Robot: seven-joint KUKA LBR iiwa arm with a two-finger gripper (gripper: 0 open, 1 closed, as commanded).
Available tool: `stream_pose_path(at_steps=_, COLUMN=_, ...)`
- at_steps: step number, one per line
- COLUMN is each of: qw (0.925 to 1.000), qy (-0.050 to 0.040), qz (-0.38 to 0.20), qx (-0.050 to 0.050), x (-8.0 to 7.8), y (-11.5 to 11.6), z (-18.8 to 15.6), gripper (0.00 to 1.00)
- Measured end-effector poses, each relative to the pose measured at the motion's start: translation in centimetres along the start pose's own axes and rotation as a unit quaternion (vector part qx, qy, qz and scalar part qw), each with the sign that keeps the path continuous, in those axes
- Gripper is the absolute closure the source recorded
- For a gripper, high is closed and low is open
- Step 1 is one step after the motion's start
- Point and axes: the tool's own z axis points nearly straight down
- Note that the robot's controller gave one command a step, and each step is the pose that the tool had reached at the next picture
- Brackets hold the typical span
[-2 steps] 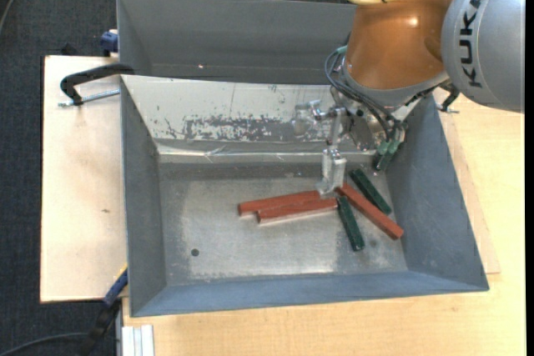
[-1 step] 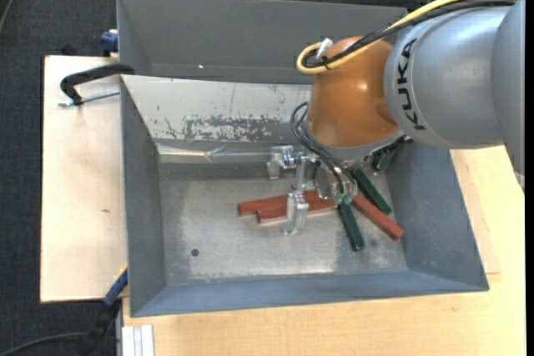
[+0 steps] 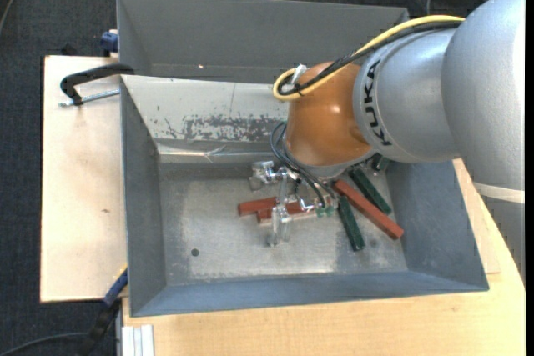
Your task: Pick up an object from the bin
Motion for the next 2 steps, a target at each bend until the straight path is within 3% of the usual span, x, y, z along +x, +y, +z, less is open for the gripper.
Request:
stream_pose_path(at_steps=1, qw=1.0, qy=-0.0027, qz=0.001, qx=0.0, x=-0.1, y=-0.1, z=-0.3, gripper=1.0)
stream_pose_path(at_steps=2, qw=0.9997, qy=-0.0071, qz=0.023, qx=0.001, x=0.3, y=-1.0, z=-15.2, gripper=1.0)
